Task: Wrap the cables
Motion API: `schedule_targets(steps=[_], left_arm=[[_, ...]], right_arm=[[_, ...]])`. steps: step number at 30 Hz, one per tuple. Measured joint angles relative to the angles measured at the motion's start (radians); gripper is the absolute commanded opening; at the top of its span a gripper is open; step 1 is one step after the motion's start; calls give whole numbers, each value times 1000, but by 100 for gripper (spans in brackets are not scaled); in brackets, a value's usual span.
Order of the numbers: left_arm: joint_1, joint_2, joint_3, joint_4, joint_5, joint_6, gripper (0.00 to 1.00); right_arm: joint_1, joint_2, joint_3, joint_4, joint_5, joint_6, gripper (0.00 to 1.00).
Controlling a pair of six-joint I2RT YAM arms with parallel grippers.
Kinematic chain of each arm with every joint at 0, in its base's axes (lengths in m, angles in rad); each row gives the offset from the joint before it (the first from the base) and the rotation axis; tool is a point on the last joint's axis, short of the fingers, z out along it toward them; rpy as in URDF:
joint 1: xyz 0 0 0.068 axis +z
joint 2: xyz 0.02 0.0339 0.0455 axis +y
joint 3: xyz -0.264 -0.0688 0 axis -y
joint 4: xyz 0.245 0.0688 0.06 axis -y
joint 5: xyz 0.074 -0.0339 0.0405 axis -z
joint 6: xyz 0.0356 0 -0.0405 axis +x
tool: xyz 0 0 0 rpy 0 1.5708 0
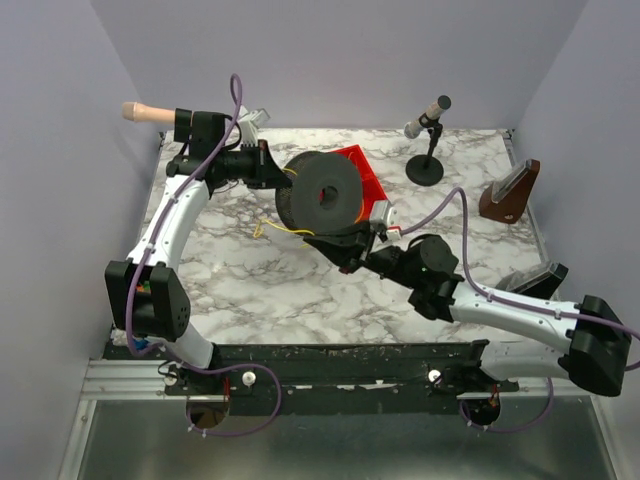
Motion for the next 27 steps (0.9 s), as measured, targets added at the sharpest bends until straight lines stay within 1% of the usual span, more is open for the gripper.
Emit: schedule_targets(steps=[8,12,15,19,27], left_arm=[[98,-61,-15,142,1,-102,0],[116,-101,-24,200,3,-138,0],[123,-128,-24,224,4,-148,0],[130,-152,-24,229,12,-147,0],[140,-154,-49,225,20,-143,0]], right_arm=[[0,-122,-112,-129,43,0,1],[-5,-159,-153,-190,88,0,1],[-33,-193,-189,-229,109,13,1],[-112,-229,-231,-252,124,54,1],[-309,-278,-307,-274,122,161,1]])
